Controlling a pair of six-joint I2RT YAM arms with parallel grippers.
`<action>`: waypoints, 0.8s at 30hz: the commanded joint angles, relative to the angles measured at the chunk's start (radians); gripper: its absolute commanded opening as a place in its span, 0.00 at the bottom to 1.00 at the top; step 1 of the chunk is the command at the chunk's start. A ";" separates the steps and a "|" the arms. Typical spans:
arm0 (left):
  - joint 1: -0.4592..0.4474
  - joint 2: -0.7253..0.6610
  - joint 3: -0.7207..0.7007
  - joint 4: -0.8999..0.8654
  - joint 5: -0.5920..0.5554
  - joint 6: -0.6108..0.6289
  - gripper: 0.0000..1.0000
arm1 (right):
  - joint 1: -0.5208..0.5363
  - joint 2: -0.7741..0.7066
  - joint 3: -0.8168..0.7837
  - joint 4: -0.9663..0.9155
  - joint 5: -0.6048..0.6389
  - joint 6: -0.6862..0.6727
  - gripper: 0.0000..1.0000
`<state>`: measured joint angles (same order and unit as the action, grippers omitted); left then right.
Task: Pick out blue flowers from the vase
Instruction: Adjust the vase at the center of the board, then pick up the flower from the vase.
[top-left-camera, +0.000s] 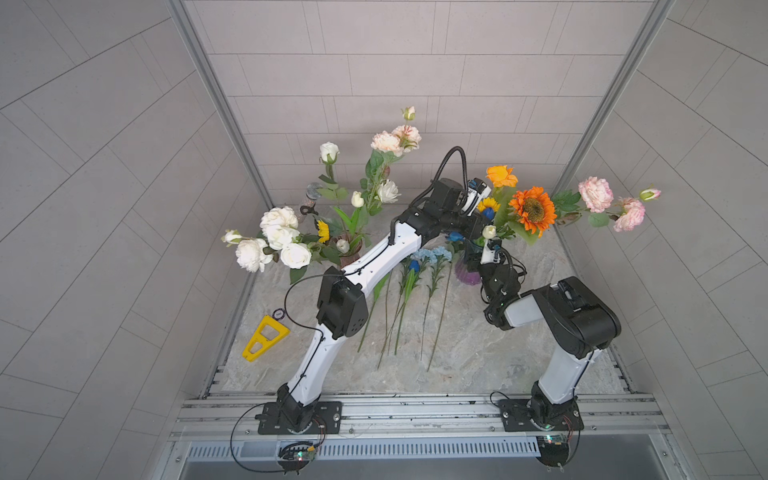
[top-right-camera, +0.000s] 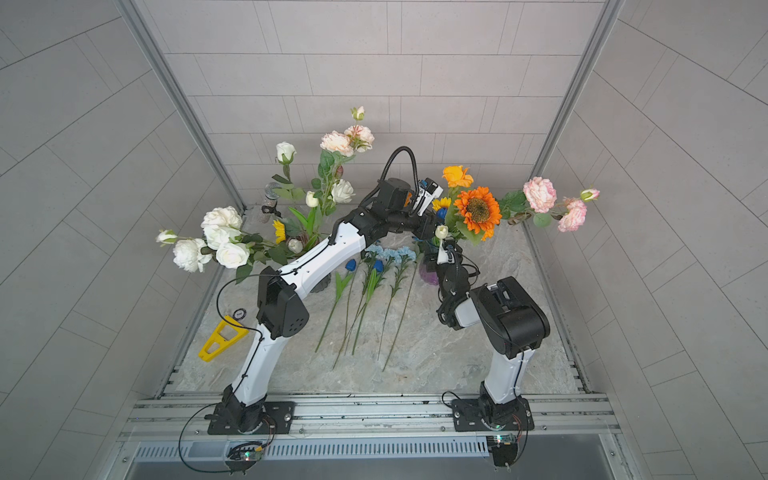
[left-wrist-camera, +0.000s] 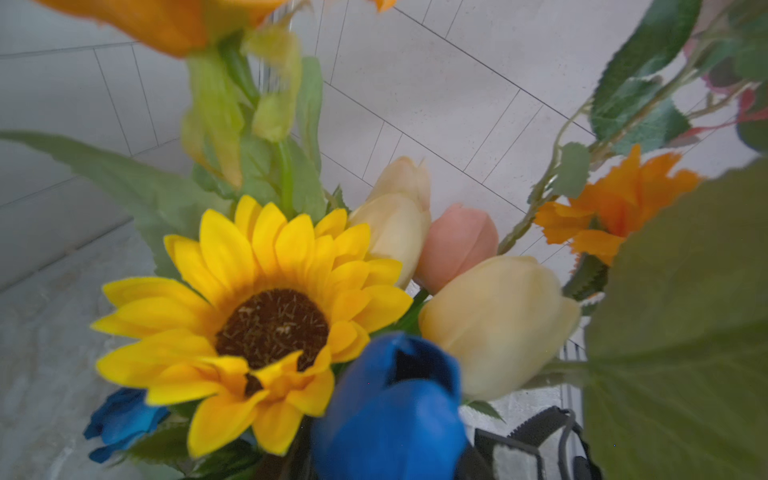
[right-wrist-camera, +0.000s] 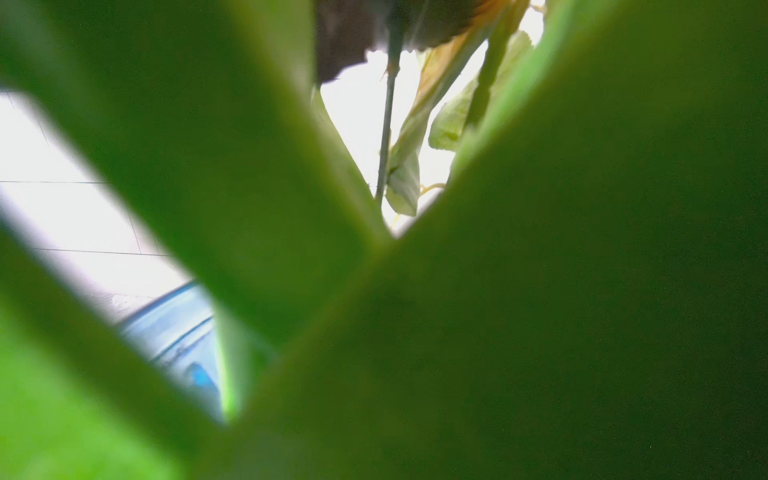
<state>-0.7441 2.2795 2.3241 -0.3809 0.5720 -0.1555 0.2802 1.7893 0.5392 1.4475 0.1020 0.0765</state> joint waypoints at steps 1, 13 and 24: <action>-0.008 -0.008 0.031 -0.026 -0.010 0.025 0.41 | -0.001 -0.004 -0.018 -0.036 -0.007 -0.015 0.47; 0.017 -0.129 0.012 -0.012 -0.028 0.048 0.33 | -0.008 -0.015 -0.027 -0.036 0.006 -0.020 0.47; 0.039 -0.152 0.032 0.005 -0.025 0.030 0.30 | -0.012 -0.019 -0.029 -0.036 0.005 -0.019 0.47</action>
<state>-0.7086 2.1662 2.3253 -0.4007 0.5472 -0.1268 0.2741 1.7874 0.5362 1.4490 0.1013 0.0769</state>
